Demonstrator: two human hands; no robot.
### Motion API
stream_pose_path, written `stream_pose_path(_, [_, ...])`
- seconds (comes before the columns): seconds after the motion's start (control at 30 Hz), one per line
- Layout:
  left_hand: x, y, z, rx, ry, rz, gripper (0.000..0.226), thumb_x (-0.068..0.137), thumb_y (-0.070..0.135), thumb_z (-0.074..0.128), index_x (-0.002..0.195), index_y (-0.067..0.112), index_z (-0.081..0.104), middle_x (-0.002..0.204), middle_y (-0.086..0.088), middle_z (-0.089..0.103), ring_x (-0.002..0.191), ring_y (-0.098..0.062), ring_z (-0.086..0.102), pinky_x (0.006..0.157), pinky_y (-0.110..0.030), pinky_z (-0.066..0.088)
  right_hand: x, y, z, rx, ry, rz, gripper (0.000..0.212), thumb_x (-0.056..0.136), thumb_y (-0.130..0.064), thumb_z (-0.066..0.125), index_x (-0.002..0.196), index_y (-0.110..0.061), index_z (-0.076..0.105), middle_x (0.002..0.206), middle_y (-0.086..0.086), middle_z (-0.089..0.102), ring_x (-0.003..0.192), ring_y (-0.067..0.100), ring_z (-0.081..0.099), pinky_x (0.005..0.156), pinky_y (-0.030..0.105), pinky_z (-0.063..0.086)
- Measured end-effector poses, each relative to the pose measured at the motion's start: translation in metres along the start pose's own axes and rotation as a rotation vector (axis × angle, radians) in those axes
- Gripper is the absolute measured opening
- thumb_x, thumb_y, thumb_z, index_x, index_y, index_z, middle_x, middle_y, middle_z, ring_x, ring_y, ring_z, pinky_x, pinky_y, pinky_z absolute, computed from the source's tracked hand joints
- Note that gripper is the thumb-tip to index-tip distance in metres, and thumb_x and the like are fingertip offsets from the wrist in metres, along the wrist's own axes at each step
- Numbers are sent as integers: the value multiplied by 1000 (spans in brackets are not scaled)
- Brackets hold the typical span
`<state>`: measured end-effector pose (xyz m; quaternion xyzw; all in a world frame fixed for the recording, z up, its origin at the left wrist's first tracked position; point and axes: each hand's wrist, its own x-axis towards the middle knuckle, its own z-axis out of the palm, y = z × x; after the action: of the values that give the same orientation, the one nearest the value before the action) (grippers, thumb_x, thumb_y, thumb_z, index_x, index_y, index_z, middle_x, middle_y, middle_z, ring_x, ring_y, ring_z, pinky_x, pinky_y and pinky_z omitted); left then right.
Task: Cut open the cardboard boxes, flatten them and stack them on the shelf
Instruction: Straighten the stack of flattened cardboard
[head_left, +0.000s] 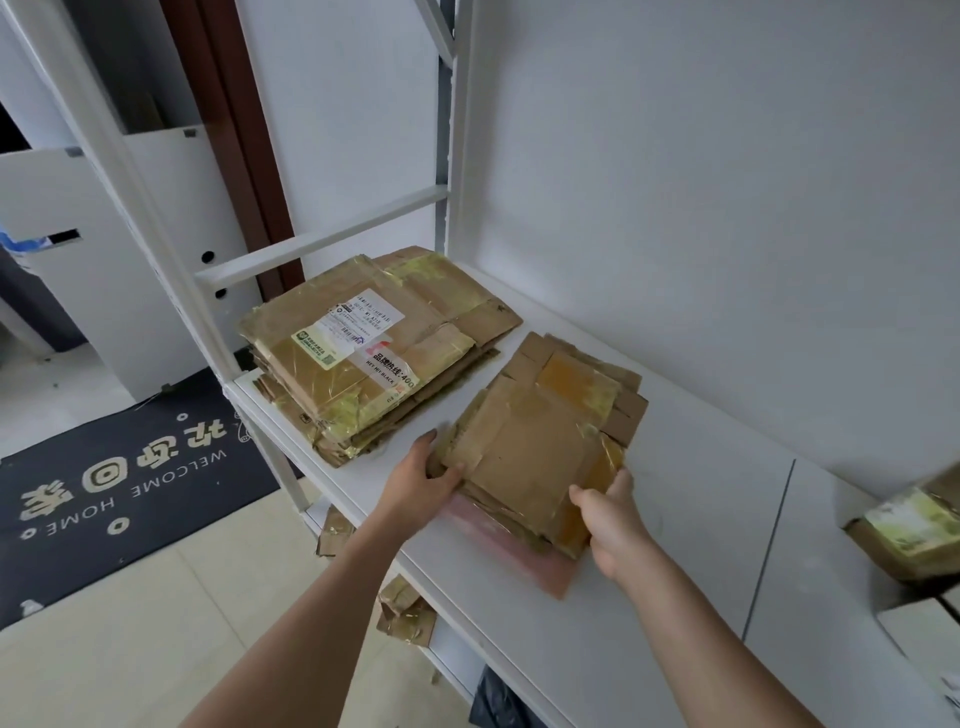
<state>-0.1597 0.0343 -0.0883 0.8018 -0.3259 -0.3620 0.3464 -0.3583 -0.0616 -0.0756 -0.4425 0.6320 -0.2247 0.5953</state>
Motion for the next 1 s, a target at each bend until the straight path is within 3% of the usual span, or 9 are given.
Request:
stream_pose_path(0.1, [-7,5,6,202,84,117,61,99,30,50,154,32,24,139,-8,51,113,-25,56,98,-39,48,-3,-9,0,-315,98,-64,102,91,-6,63,154,-34,-12,165,5,1,148,36,15,113,52,30])
stream_pose_path(0.17, [-11,11,12,412,126,260,66,97,16,46,154,39,21,163,-2,19,148,-30,22,122,-54,6,5,-20,-5,-609,140,-235,107,87,-17,69,153,-42,-12,164,-3,-15,151,34,-4,115,57,24])
stream_pose_path(0.23, [-11,15,14,525,59,390,72,94,6,43,155,39,23,166,6,6,153,-20,2,118,-51,-11,21,-34,-12,-792,60,-424,87,91,-34,64,153,-47,4,163,-9,-19,150,29,-14,119,59,13])
stream_pose_path(0.3, [-9,16,16,533,-49,358,67,95,13,42,155,36,24,166,6,9,152,-14,1,121,-50,-7,39,-40,-17,-918,-50,-458,60,98,-48,47,150,-51,19,163,-12,-18,150,27,-16,119,60,5])
stream_pose_path(0.37, [-8,13,20,515,-83,291,59,98,31,39,155,35,24,166,7,8,152,-12,1,121,-49,-5,53,-29,-18,-1029,-135,-382,52,101,-58,30,150,-54,14,161,-13,-23,150,27,-17,118,62,-1])
stream_pose_path(0.5, [-5,6,32,527,-58,264,73,91,68,43,154,38,22,165,10,4,152,-12,-2,121,-48,-5,66,-4,-12,-1058,-138,-323,53,98,-66,16,147,-59,-1,156,-18,-33,149,23,-21,115,65,-5])
stream_pose_path(0.63, [-2,5,34,614,-33,281,86,86,76,45,156,34,17,166,4,4,153,-17,-1,123,-46,-6,66,-4,-6,-974,-135,-315,54,101,-59,20,151,-52,2,159,-13,-31,148,27,-23,116,61,-1])
stream_pose_path(0.77, [-2,14,31,706,-3,273,85,90,72,42,157,27,17,166,-2,6,153,-20,-2,120,-45,-11,62,-5,6,-847,-116,-340,55,103,-51,26,154,-43,7,160,-5,-30,146,33,-28,119,47,-9])
stream_pose_path(1.0, [0,29,25,643,-12,152,75,100,45,47,158,16,10,166,0,4,153,-17,2,123,-39,1,58,-5,23,-948,-167,-239,69,99,-63,22,153,-40,-14,154,1,-42,141,43,-33,117,58,-7])
